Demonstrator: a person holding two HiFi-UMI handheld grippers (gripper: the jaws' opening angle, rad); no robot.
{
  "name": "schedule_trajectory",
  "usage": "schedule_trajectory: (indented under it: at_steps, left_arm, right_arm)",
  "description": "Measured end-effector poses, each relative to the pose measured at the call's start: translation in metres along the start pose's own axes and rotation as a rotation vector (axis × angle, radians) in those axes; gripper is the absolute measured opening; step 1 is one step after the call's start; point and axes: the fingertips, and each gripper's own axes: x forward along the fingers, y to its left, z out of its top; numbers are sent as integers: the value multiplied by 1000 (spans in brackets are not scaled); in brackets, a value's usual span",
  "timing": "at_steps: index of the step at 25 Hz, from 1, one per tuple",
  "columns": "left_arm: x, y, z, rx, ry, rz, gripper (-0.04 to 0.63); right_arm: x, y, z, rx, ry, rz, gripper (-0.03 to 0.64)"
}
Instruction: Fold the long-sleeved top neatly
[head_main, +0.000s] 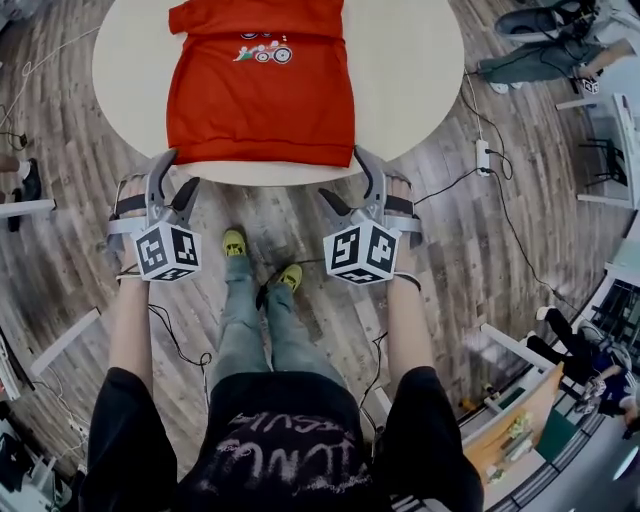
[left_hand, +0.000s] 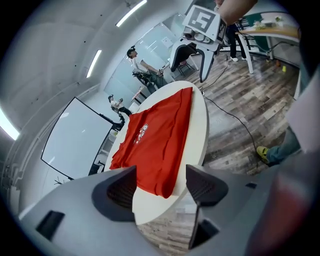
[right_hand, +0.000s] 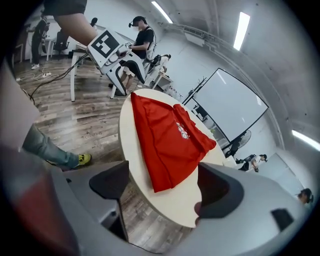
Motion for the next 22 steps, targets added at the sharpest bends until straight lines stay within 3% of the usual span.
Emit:
schedule_trajectory:
  at_steps: [9,18,22]
  left_arm:
    - [29,-4,-4,77,6,5,319]
    - [39,-1,0,112,-2,20,293]
    - [40,0,-1,86,-7,16,282]
  right_arm:
    - [32,-6,1,-49,14,-24,430]
    - [47,-2,-4,-71,31,-18,426]
    - [50,-7,-5,-76,33,-60,400]
